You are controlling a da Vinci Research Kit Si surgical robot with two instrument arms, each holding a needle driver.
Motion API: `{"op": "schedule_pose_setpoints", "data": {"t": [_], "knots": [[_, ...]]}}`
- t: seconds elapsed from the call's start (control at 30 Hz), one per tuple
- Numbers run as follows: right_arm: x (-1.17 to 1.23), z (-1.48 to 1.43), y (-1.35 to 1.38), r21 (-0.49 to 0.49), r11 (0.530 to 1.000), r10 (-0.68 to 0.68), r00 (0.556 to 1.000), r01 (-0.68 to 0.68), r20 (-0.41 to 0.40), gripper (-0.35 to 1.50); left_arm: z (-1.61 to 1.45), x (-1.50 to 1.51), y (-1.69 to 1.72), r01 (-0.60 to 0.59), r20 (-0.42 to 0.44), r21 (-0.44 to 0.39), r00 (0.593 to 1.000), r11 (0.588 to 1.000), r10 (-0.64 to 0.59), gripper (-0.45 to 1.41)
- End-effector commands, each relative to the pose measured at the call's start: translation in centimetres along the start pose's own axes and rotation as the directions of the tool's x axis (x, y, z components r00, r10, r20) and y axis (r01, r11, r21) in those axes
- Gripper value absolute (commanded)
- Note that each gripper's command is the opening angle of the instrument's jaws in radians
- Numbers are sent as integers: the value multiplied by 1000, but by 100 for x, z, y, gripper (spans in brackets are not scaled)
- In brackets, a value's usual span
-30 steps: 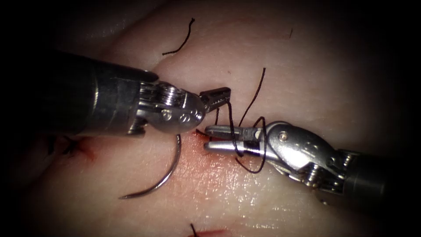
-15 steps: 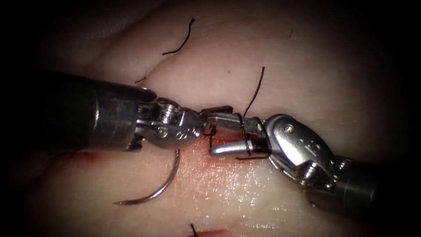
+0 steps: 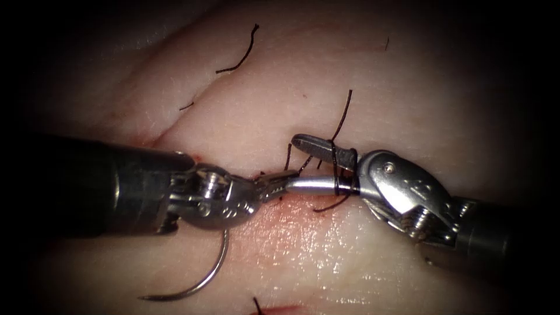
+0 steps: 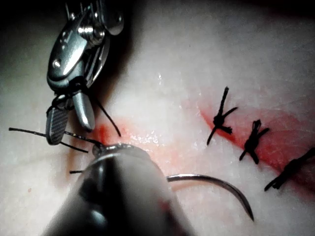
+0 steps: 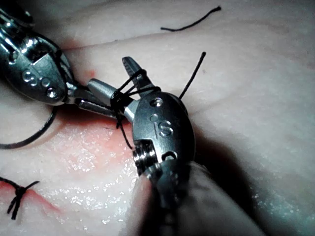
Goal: Wound Closure
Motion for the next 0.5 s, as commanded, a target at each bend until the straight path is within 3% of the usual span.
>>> {"op": "schedule_pose_setpoints", "data": {"t": [0.03,0.3,0.5], "knots": [[-7,6,5,-16,1000,-4,1000,4,6,54,7,3,2,0,3,2,1000,1000,0,-45],[-15,-5,15,-110,993,53,998,-52,14,34,8,16,14,9,29,17,1000,1000,-10,-45],[-25,-19,20,-186,977,111,994,-106,19,32,13,18,17,27,43,25,999,999,-28,-45]]}}
